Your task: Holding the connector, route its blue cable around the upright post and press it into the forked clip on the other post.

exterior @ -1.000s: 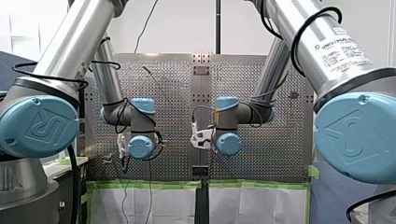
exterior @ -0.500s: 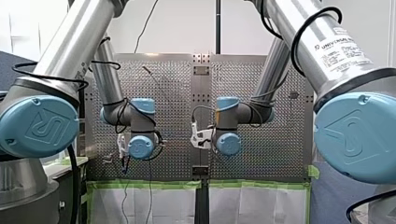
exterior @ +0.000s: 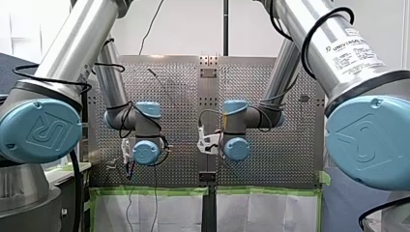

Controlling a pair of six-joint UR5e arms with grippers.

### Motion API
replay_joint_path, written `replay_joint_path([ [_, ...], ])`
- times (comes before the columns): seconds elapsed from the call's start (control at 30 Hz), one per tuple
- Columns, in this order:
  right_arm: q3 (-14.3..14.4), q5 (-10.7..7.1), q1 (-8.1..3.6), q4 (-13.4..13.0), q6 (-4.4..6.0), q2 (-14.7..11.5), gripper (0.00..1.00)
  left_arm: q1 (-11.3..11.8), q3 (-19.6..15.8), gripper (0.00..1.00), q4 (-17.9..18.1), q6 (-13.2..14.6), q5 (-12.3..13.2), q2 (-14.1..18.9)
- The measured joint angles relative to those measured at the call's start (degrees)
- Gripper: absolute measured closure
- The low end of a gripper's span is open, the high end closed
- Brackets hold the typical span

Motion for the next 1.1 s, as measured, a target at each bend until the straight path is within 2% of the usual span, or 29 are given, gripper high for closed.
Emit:
replay_joint_path([
  [0.37,0.0,0.00,0.00,0.0,0.00,0.0,1.00,0.0,0.0,1.00,0.1,0.1,0.0,-0.1],
  [0.5,-0.2,0.18,0.27,0.2,-0.12,0.3,1.00,0.1,0.0,1.00,1.3,0.7,0.1,-1.2],
  [0.6,-0.4,0.36,1.18,0.4,-0.22,0.7,1.00,0.2,0.0,1.00,1.9,0.9,0.2,-1.6],
  [0.87,-0.4,0.44,4.75,0.5,-0.26,0.9,1.00,0.2,0.0,1.00,2.2,1.0,0.2,-1.7],
  [1.1,-0.4,0.44,5.42,0.5,-0.27,0.9,1.00,0.2,0.0,1.00,2.2,1.0,0.2,-1.8],
])
